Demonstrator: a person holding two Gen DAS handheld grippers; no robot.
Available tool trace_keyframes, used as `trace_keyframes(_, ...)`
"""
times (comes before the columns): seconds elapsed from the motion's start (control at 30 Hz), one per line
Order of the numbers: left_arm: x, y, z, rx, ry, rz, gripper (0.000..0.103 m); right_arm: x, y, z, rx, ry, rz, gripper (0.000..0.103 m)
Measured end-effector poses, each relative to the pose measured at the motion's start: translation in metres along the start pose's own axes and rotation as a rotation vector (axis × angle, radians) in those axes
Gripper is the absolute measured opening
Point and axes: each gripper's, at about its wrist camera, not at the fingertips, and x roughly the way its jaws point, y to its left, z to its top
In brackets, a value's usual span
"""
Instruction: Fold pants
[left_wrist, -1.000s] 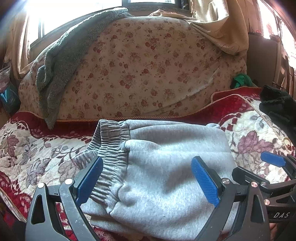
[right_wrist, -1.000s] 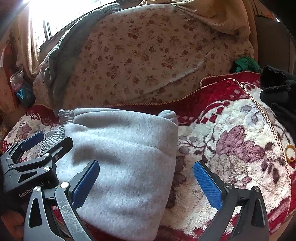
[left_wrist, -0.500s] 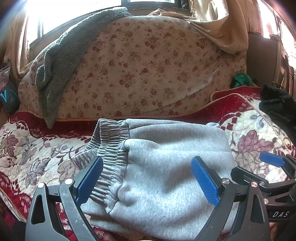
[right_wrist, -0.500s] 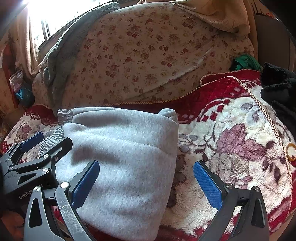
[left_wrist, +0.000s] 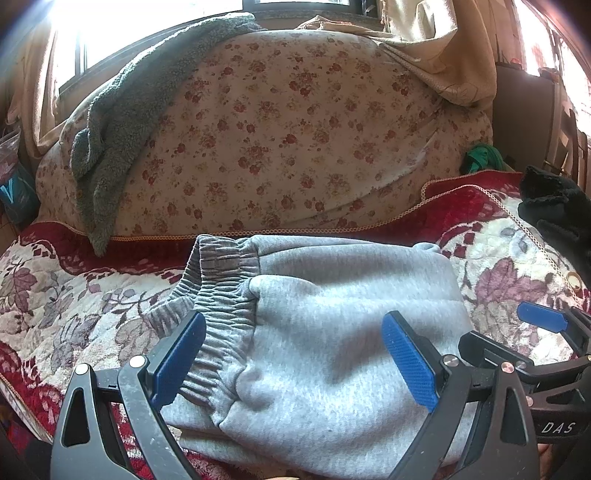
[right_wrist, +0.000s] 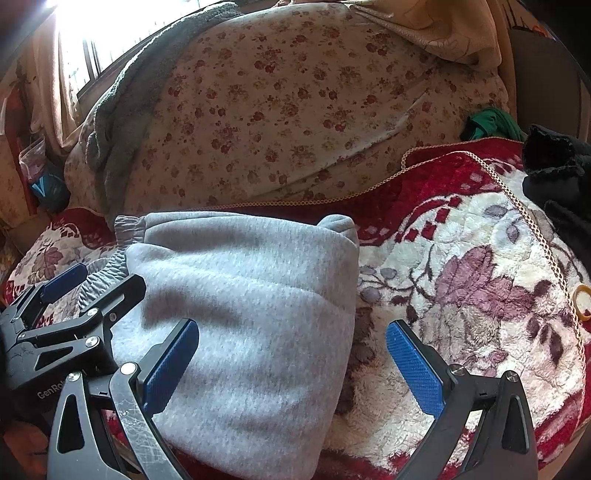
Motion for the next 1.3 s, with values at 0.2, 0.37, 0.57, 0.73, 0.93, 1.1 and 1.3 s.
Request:
trace_keyframes(0.2, 0.001, 0.003, -0.001, -0.002, 0.002, 0.004, 0.096, 0.001, 0.001, 0.000, -0.004, 0.001, -0.003, 0.103)
trace_keyframes(0.37, 0.002, 0.006, -0.002, -0.001, 0.002, 0.002, 0.096, 0.003, 0.003, 0.000, -0.017, 0.006, -0.013, 0.103)
trace_keyframes(0.57, 0.002, 0.007, -0.002, -0.002, 0.003, 0.002, 0.096, 0.003, 0.004, 0.000, -0.018, 0.008, -0.014, 0.103)
trace_keyframes(0.73, 0.002, 0.007, -0.002, -0.004, 0.002, 0.003, 0.096, 0.003, 0.004, 0.000, -0.016, 0.007, -0.014, 0.103)
trace_keyframes(0.93, 0.002, 0.007, -0.001, -0.006, 0.003, 0.003, 0.096, 0.003, 0.005, 0.000, -0.018, 0.009, -0.014, 0.103)
trace_keyframes(1.1, 0.002, 0.007, -0.002, -0.003, 0.001, 0.002, 0.096, 0.004, 0.005, 0.000, -0.017, 0.010, -0.016, 0.103)
trace_keyframes(1.3, 0.000, 0.011, 0.001, 0.002, -0.027, 0.001, 0.096, 0.005, 0.004, 0.001, -0.018, 0.011, -0.016, 0.103)
